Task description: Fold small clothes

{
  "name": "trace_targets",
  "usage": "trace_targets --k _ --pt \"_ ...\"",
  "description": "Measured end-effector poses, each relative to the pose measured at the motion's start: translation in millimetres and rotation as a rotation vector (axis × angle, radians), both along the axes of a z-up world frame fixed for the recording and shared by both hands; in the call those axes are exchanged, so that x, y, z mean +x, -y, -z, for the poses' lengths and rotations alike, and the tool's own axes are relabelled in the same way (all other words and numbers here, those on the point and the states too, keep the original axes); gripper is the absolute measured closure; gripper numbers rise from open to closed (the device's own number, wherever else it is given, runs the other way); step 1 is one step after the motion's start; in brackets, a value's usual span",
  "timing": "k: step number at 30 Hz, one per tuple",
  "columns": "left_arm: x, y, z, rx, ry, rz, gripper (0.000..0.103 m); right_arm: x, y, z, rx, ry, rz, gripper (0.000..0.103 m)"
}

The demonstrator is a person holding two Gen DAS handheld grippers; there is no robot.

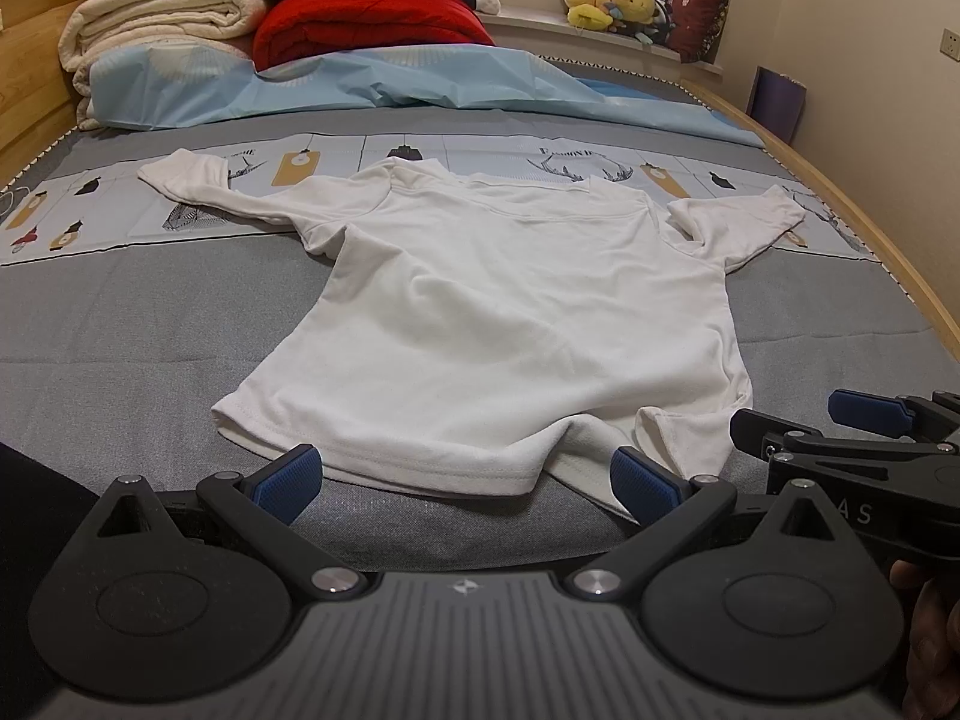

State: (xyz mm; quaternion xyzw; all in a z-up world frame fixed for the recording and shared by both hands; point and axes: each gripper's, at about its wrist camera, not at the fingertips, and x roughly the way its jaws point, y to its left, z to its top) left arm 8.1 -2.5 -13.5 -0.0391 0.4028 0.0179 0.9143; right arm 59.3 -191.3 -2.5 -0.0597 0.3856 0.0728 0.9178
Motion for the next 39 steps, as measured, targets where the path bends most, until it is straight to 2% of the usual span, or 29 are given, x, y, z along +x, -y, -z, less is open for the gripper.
trace_targets --k 5,8,12,15,18,19,20,22,25,28,31,35,39 --pt "-0.1 -0.8 -0.4 -0.003 0.001 -0.005 0.001 1.2 9.3 1.7 0.023 -0.005 0.019 0.028" --pt "-1.0 -4.9 -0.7 -0.026 0.002 -0.023 0.001 8.6 24.9 -2.2 0.070 0.004 0.087 0.029" --pt "3.5 -17.5 -8.7 -0.049 -0.006 -0.065 0.001 21.4 53.1 -13.0 0.110 0.063 0.197 0.031" --pt "8.9 -25.0 -19.2 -0.059 0.037 -0.070 0.004 37.3 75.8 -18.5 0.152 0.090 0.249 0.036" --pt "22.4 -26.2 -22.8 -0.021 0.092 -0.026 0.024 63.0 96.5 -20.4 0.203 0.096 0.282 0.038" --pt "30.5 -26.5 -21.1 -0.013 0.085 -0.010 0.037 75.3 103.5 -19.9 0.217 0.096 0.284 0.039" --pt "41.4 -28.8 -19.0 -0.028 0.062 0.003 0.050 85.5 107.0 -19.6 0.221 0.093 0.283 0.041" --pt "62.8 -33.5 -18.4 -0.076 0.052 0.040 0.063 112.0 115.9 -17.3 0.226 0.094 0.274 0.049" --pt "102.8 -37.1 -21.1 -0.059 0.069 0.076 0.068 154.9 126.3 -11.4 0.225 0.104 0.271 0.055" --pt "151.2 -45.9 -18.6 -0.035 0.076 0.086 0.068 200.1 129.6 1.4 0.199 0.115 0.264 0.055" --pt "205.3 -63.5 -11.8 -0.017 0.070 0.055 0.068 247.8 128.5 19.9 0.181 0.096 0.257 0.054" --pt "275.9 -90.9 8.2 -0.005 0.039 0.005 0.068 303.0 119.2 51.7 0.154 0.051 0.219 0.054" --pt "336.7 -115.1 35.9 -0.037 0.009 -0.032 0.068 350.0 109.8 91.4 0.148 -0.016 0.170 0.050"
